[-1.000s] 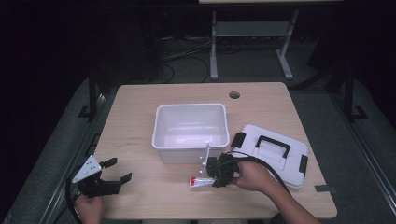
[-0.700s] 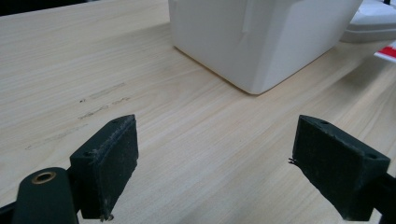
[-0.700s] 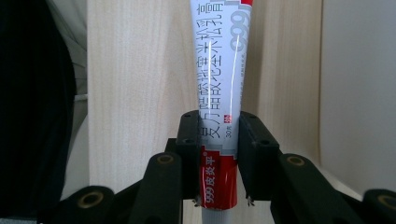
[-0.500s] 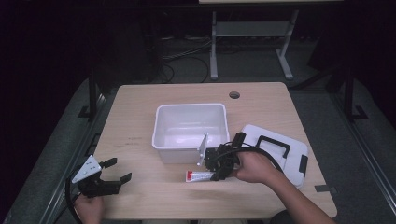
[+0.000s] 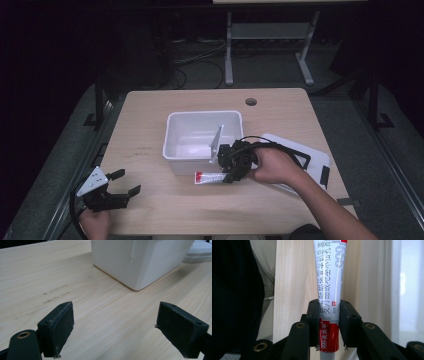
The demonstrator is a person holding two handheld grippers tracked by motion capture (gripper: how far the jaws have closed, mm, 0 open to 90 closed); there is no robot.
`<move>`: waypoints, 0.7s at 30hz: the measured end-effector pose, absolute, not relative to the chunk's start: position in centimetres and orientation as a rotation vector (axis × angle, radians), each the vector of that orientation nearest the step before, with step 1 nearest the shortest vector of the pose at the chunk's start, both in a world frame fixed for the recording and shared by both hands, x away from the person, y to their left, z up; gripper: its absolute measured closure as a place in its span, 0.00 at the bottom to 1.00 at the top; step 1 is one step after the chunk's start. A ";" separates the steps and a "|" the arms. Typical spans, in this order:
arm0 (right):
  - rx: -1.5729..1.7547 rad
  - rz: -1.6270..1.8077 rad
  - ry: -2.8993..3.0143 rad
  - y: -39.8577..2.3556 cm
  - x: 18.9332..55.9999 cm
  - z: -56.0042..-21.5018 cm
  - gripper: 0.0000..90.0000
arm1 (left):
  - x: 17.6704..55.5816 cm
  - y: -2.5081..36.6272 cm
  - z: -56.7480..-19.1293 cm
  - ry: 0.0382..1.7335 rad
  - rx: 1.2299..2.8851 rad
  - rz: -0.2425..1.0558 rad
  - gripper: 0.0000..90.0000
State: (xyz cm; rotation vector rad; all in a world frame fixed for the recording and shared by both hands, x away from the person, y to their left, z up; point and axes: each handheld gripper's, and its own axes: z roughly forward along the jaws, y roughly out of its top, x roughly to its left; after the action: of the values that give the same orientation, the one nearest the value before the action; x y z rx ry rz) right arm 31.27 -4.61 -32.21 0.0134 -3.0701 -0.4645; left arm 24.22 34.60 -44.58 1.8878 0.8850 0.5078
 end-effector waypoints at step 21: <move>-0.012 -0.531 -3.117 -4.2 34.0 -26.9 0.79 | 24.2 34.5 -44.6 0.884 1.886 0.504 0.15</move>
State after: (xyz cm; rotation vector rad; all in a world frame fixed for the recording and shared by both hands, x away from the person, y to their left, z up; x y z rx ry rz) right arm 34.02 -4.23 -26.88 -0.0122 -3.1170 -0.5315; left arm 24.20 34.52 -44.57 1.8857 0.8845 0.5041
